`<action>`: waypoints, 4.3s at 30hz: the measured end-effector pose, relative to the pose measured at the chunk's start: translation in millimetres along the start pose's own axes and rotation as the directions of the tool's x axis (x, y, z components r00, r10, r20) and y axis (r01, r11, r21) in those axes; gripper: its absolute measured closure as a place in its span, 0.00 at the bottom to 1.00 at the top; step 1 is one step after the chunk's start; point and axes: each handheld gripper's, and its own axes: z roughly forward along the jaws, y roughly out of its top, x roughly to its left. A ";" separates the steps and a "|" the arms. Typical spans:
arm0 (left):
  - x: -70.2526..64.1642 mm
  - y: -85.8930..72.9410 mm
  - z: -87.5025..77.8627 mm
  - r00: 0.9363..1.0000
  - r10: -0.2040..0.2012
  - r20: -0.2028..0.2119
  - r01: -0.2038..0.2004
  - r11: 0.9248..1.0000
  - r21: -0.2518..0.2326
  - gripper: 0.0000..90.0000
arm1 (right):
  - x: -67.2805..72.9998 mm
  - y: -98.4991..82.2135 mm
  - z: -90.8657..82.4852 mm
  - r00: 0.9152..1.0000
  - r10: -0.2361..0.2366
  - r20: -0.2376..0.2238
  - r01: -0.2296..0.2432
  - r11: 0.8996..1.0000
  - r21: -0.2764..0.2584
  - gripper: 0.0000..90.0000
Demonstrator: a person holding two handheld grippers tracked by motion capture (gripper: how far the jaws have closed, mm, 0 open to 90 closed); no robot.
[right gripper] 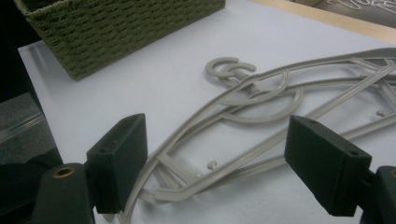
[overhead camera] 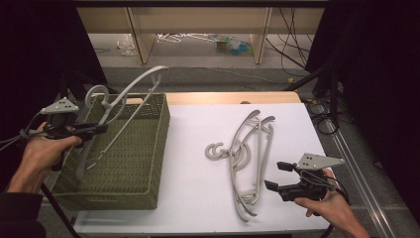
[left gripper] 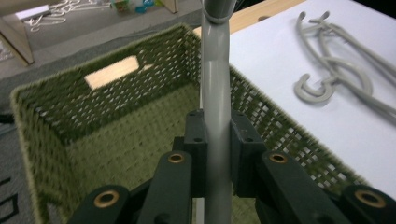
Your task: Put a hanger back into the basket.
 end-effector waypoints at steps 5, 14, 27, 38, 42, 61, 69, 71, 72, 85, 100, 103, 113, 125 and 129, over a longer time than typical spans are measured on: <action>10.8 -19.9 -0.2 1.000 -0.020 -0.019 0.021 0.999 0.044 0.88 | 0.1 -0.5 1.2 1.000 -0.002 -0.004 0.002 1.000 0.008 0.25; 19.2 -38.6 3.1 0.999 0.028 -0.023 -0.025 0.987 0.158 0.88 | 0.6 -0.4 1.3 1.000 0.007 -0.009 -0.006 0.999 0.033 0.25; 19.1 -56.3 33.6 0.999 -0.029 -0.014 0.031 0.974 0.224 0.88 | -0.4 -1.8 3.6 1.000 -0.001 -0.014 0.001 1.000 0.021 0.25; 26.1 -70.0 65.9 0.993 -0.069 -0.094 0.091 0.961 0.260 0.86 | -1.0 -3.5 5.3 1.000 0.001 -0.019 0.000 0.999 0.039 0.25; 35.2 -77.8 64.9 0.978 -0.096 -0.183 0.139 0.961 0.237 0.85 | -1.5 -3.8 5.2 1.000 -0.001 -0.013 0.001 0.999 0.041 0.25; -39.3 -43.0 14.5 0.971 -0.182 -0.157 0.169 0.981 -0.097 0.40 | -4.5 -9.6 13.3 0.998 0.054 0.027 -0.054 0.999 0.007 0.24; -124.9 -37.4 26.7 0.992 -0.129 -0.002 0.125 0.968 -0.217 0.28 | -6.2 -13.9 15.3 0.996 0.081 0.040 -0.080 0.997 -0.015 0.23; -141.8 -37.8 32.6 0.996 -0.085 0.016 0.086 0.970 -0.226 0.27 | -7.9 -15.9 16.8 0.996 0.081 0.046 -0.079 0.996 -0.030 0.22; -147.9 -38.1 34.5 0.997 -0.077 0.020 0.080 0.970 -0.231 0.26 | -8.5 -16.5 17.2 0.995 0.085 0.043 -0.083 0.996 -0.030 0.22; -226.0 -70.2 78.0 0.990 0.043 0.134 -0.016 0.980 -0.196 0.21 | -4.1 -15.5 18.9 0.996 0.081 0.038 -0.080 0.997 -0.015 0.22; -225.7 -89.0 95.2 0.987 0.096 0.129 -0.071 0.980 -0.185 0.20 | 0.6 -14.8 26.8 0.998 0.056 0.035 -0.056 0.998 -0.003 0.22; -222.4 -91.3 94.1 0.988 0.085 0.127 -0.061 0.981 -0.186 0.20 | 3.5 -14.2 30.9 0.998 0.056 0.026 -0.056 0.998 0.015 0.22; -219.8 -92.5 94.8 0.988 0.069 0.136 -0.041 0.980 -0.194 0.20 | 9.6 -6.3 53.6 0.997 0.037 0.068 -0.041 0.997 0.061 0.23; -220.7 -93.8 96.5 0.987 0.089 0.138 -0.061 0.980 -0.192 0.20 | 19.1 5.0 96.3 0.999 0.004 0.054 -0.013 0.987 0.158 0.29; -220.4 -93.7 96.6 0.987 0.084 0.139 -0.057 0.980 -0.192 0.21 | 26.3 6.7 120.0 0.999 -0.007 0.050 -0.004 0.976 0.217 0.29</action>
